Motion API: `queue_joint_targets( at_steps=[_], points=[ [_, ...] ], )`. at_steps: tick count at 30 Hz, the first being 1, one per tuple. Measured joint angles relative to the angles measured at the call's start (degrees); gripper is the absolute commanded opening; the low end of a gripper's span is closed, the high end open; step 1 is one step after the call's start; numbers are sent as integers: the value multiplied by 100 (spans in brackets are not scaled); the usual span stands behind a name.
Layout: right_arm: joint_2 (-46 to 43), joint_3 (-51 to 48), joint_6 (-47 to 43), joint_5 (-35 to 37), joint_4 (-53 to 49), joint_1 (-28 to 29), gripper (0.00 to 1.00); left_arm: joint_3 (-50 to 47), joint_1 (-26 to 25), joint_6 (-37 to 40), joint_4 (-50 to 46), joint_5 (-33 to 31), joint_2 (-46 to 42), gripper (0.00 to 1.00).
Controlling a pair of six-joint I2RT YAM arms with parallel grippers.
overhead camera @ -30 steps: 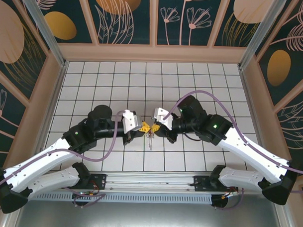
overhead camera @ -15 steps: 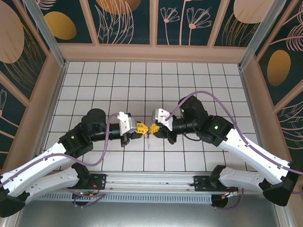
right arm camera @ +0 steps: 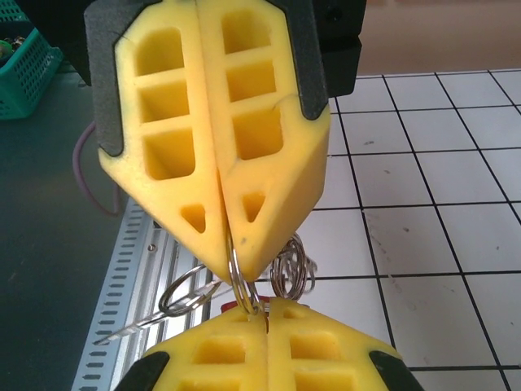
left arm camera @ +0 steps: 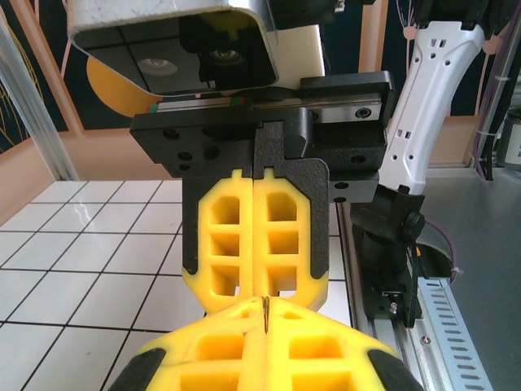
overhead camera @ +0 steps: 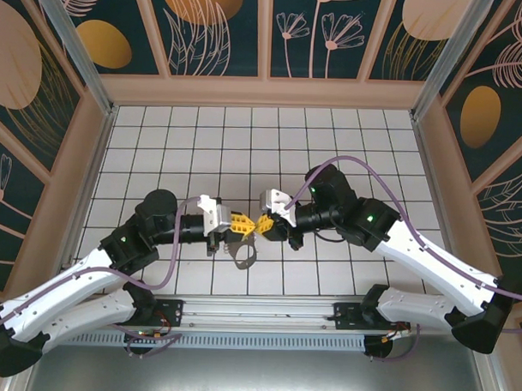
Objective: Put the keys on the keyring
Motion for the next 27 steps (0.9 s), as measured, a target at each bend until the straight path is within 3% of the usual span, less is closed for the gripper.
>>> queue_joint_targets(
  at_steps=[27],
  points=[
    [-380,-76,120,79,297,-146,0,142,-2,166,98,-44,13,0]
  ],
)
